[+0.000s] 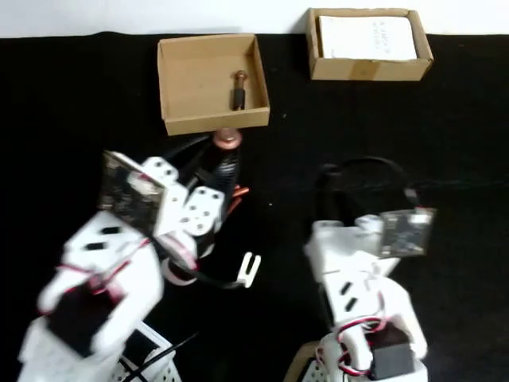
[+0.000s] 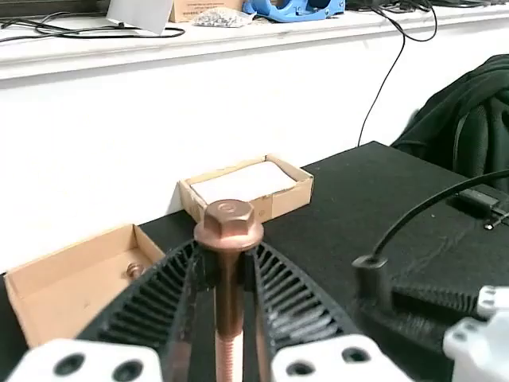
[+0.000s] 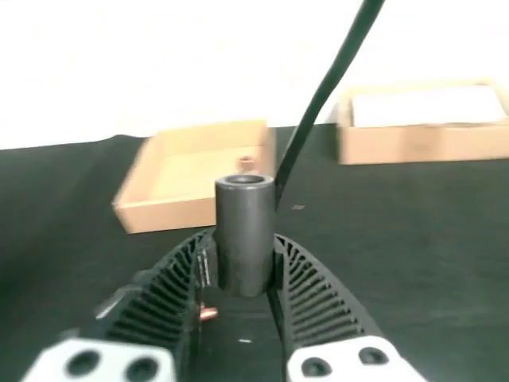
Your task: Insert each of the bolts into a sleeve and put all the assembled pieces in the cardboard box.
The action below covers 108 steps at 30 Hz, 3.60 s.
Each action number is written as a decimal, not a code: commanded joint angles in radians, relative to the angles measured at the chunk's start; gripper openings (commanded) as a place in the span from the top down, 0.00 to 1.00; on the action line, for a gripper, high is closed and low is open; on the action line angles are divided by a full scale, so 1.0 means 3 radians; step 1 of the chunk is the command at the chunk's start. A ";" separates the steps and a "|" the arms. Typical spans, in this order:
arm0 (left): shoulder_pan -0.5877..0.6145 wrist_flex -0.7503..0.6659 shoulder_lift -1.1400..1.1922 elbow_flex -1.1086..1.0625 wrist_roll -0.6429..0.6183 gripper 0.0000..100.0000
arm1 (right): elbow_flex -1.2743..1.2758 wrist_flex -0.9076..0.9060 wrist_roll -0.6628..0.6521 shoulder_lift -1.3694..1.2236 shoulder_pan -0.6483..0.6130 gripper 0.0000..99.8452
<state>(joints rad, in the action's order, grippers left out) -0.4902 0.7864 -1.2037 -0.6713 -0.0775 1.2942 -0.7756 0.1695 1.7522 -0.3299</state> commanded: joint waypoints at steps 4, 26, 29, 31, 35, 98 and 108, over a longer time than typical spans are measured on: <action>-0.0156 -0.0271 0.0171 0.0192 -0.0286 0.99 | 0.0263 0.0212 0.0036 0.0038 -0.0540 0.99; -0.0401 0.0271 0.2289 0.2033 -0.1314 0.99 | 0.0381 0.0729 0.0629 0.0043 -0.0570 0.99; -0.0376 0.0404 0.2309 0.2028 -0.1309 0.99 | 0.0371 0.0765 0.0624 0.0043 -0.0570 0.99; -0.0371 0.0460 0.2309 0.2028 -0.1309 0.99 | 0.0381 0.0765 0.0619 0.0043 -0.0570 0.99; -0.0371 0.0471 0.2309 0.2028 -0.1304 0.99 | 0.0391 0.0760 0.0619 0.0043 -0.0570 0.99; -0.0396 0.0271 0.2289 0.1532 -0.0716 0.99 | 0.0386 0.0760 0.0624 0.0043 -0.0570 0.99; -0.0386 0.0680 0.2289 0.1552 -0.0716 0.99 | 0.0386 0.0760 0.0624 0.0043 -0.0570 0.99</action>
<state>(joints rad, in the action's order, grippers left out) -0.6068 0.9597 -0.5025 -0.2217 -0.3000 1.4185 -0.5731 0.3475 1.7507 -0.5002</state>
